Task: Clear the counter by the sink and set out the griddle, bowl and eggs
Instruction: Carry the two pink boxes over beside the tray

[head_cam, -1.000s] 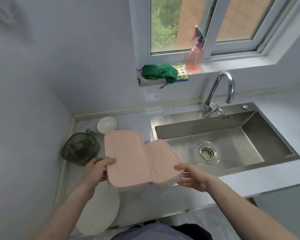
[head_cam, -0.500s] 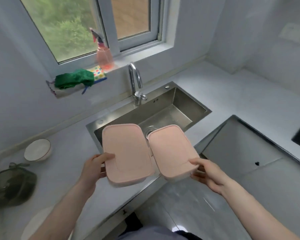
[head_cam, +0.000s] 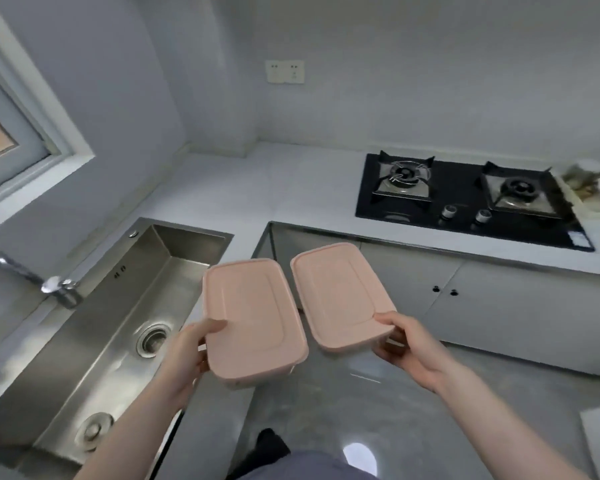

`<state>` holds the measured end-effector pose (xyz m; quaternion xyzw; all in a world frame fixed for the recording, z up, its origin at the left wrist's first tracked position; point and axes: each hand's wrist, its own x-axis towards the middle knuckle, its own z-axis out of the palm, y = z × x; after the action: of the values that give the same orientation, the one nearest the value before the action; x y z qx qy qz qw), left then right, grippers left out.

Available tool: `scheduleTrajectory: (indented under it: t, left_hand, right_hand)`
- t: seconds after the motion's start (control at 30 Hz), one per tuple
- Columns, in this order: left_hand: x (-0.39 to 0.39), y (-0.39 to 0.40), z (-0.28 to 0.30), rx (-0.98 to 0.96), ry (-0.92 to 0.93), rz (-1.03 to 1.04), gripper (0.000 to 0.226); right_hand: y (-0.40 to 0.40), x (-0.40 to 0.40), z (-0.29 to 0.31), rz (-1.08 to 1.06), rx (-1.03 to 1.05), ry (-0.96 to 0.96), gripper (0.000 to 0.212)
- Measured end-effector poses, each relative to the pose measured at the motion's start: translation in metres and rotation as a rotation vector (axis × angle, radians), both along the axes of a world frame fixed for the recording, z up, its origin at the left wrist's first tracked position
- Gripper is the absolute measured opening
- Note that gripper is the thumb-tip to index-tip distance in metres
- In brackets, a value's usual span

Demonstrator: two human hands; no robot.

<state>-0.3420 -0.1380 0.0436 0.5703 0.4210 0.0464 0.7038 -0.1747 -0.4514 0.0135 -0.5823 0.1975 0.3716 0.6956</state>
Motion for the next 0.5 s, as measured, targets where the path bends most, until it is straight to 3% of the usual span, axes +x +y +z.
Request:
scheduleTrajectory:
  t: [0.1,0.17,0.27,0.33,0.43,0.5]
  left_hand:
    - [0.059,-0.024,0.005,0.011,0.0,-0.162,0.061]
    - [0.092,-0.04,0.006,0.013,-0.003,-0.264,0.063]
    - [0.145,-0.061,0.006,0.012,-0.009,-0.372,0.057]
    - [0.185,-0.075,0.003,0.001,-0.005,-0.46,0.07]
    - [0.249,-0.094,0.0,-0.005,-0.021,-0.57,0.087]
    - [0.283,-0.107,0.001,-0.009,-0.045,-0.627,0.084]
  right_hand:
    - [-0.051,0.008,0.008,-0.179,0.024,-0.017,0.015]
    - [-0.077,0.011,0.011,-0.279,0.057,-0.01,0.014]
    - [-0.109,0.017,0.014,-0.378,0.118,-0.001,0.042]
    - [-0.129,0.026,0.016,-0.433,0.122,-0.022,0.065]
    - [-0.148,0.048,0.017,-0.528,0.113,-0.052,0.073]
    - [-0.153,0.063,0.02,-0.585,0.108,-0.059,0.074]
